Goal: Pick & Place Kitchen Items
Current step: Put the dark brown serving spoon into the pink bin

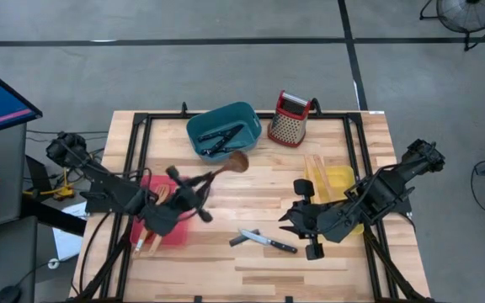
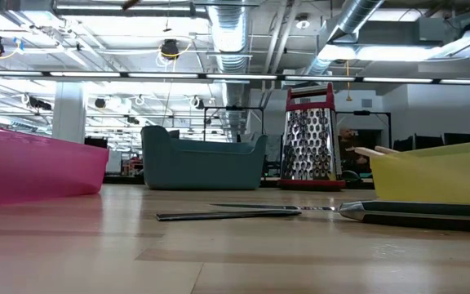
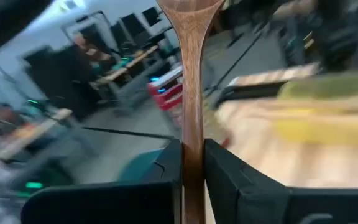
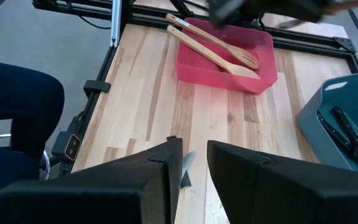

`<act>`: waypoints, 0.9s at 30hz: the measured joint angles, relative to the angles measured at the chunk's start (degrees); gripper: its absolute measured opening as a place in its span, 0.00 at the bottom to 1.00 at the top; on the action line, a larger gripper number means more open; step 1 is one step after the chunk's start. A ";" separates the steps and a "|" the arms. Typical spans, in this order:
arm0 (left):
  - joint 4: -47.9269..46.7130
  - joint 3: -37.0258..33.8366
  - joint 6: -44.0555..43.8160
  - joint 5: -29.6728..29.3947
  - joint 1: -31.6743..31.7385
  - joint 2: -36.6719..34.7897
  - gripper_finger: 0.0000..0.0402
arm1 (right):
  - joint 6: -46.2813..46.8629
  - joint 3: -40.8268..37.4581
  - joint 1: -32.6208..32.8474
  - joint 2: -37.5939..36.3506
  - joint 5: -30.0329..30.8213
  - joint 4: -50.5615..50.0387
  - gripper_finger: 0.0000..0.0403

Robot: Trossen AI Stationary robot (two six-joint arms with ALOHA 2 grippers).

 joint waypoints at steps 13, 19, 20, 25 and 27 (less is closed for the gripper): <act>-0.39 0.04 -21.84 9.00 -5.60 -11.17 0.03 | 0.00 0.00 0.00 0.00 -0.01 0.02 0.22; -10.33 0.17 -31.97 33.45 -1.49 -22.94 0.02 | 0.00 0.00 -0.13 0.00 -0.02 0.02 0.22; -12.46 0.33 -34.92 36.13 -0.53 -24.99 0.02 | 0.00 0.00 -0.24 0.00 -0.02 0.02 0.22; -30.38 2.55 -58.83 42.33 2.31 -32.05 0.02 | 0.00 0.00 -1.01 0.00 -0.02 0.03 0.22; -37.70 2.62 -68.67 43.04 2.20 -33.96 0.02 | 0.00 0.00 -1.24 0.00 -0.02 0.03 0.22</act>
